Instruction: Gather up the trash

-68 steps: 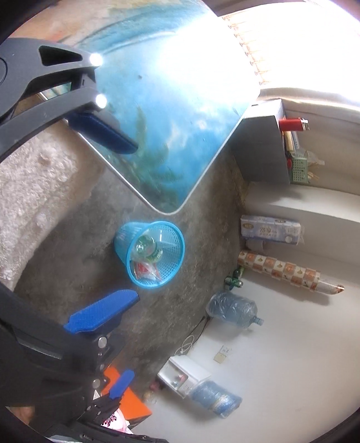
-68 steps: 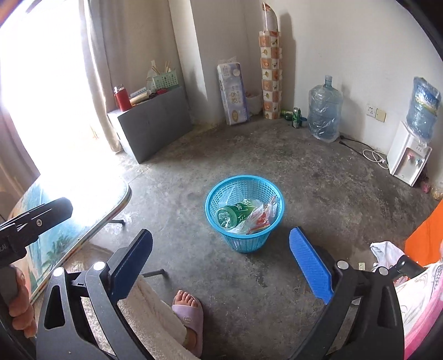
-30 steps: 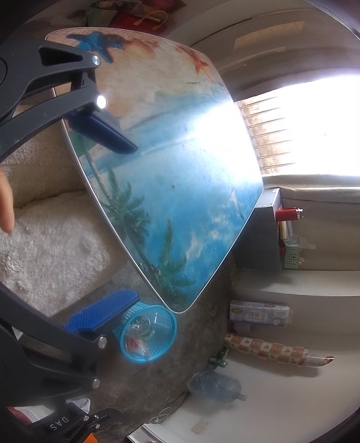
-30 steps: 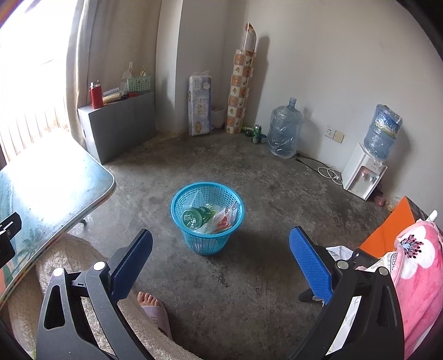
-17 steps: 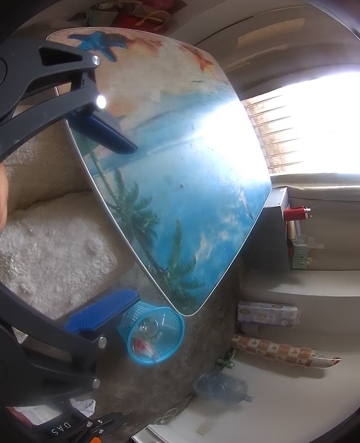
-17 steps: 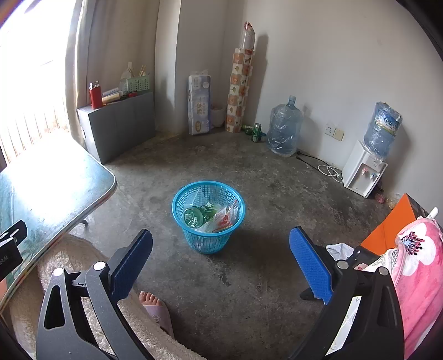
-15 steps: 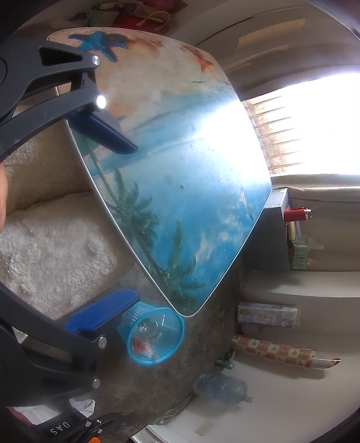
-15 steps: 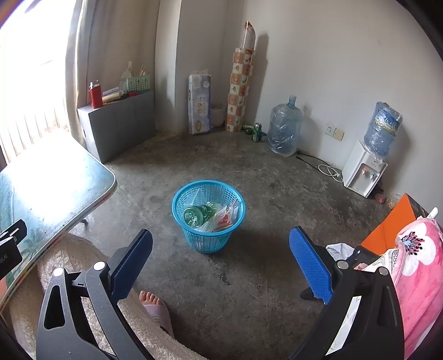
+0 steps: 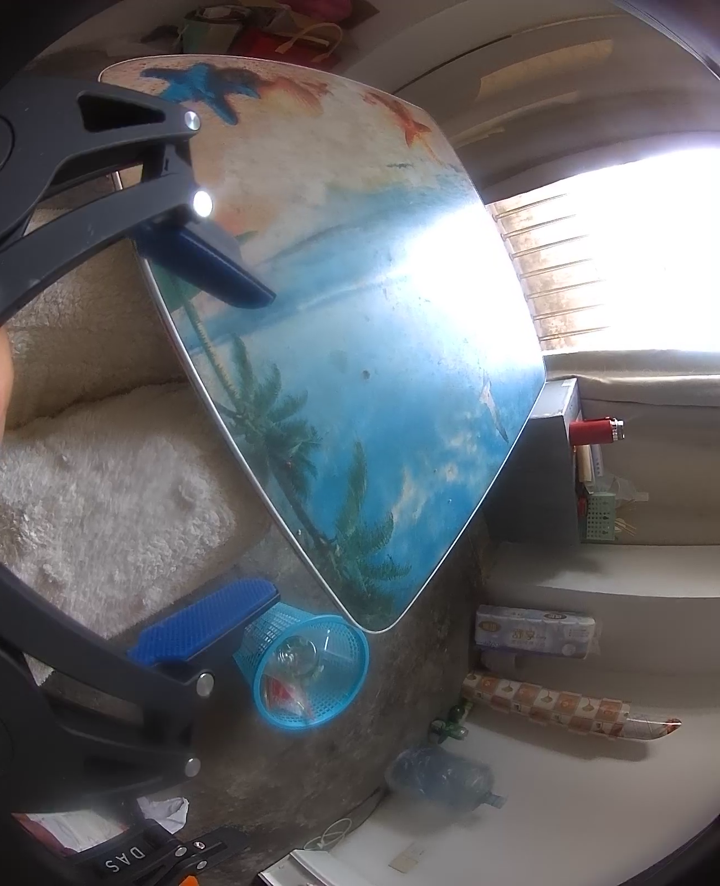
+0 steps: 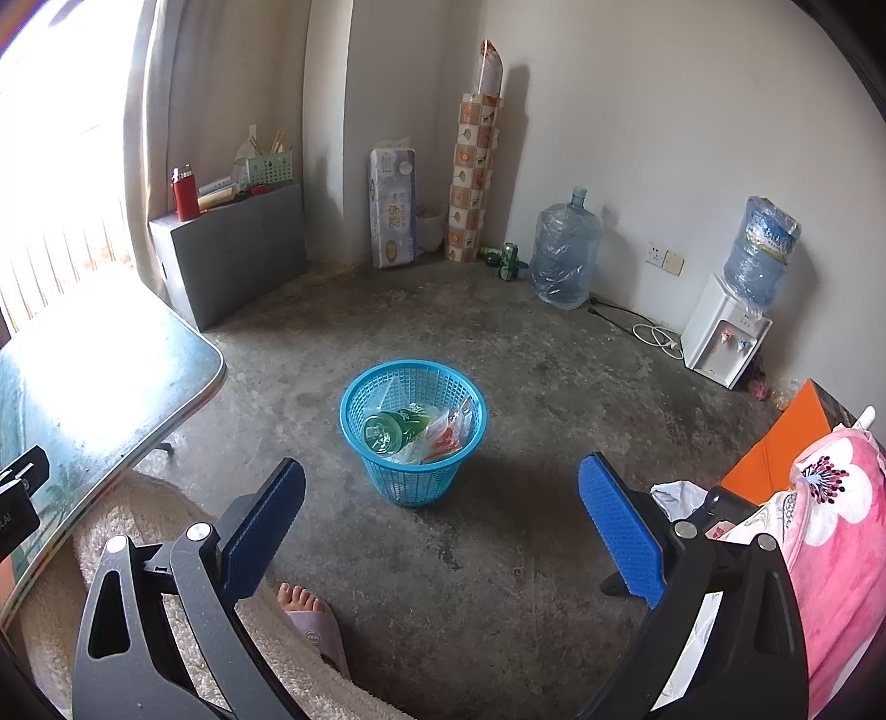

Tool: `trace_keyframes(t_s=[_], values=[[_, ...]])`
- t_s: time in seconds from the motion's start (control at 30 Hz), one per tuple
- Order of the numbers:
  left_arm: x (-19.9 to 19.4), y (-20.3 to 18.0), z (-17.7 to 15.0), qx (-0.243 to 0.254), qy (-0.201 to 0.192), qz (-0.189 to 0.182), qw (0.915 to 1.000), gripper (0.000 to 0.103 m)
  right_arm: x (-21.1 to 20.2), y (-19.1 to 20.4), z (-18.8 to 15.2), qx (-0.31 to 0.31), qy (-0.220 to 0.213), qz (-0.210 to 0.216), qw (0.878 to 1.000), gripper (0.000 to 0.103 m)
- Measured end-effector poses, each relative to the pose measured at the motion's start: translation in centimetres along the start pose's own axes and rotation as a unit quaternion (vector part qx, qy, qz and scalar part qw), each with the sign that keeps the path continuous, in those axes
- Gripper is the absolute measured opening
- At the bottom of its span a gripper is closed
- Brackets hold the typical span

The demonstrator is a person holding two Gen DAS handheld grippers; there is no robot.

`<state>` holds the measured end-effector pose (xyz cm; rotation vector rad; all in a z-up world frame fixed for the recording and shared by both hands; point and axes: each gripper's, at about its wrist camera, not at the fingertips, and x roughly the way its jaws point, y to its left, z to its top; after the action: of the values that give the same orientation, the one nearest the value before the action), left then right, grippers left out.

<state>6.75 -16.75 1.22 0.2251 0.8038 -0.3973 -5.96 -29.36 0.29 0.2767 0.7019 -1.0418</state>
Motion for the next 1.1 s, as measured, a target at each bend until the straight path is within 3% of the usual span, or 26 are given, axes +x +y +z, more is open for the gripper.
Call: trace_keyframes(t_s=[1.1], values=[[-0.02, -0.12, -0.49, -0.003, 0.002, 0.002, 1.0000, 0.094, 0.03, -0.29, 0.10, 0.001, 0.000, 0.000, 1.000, 0.096]])
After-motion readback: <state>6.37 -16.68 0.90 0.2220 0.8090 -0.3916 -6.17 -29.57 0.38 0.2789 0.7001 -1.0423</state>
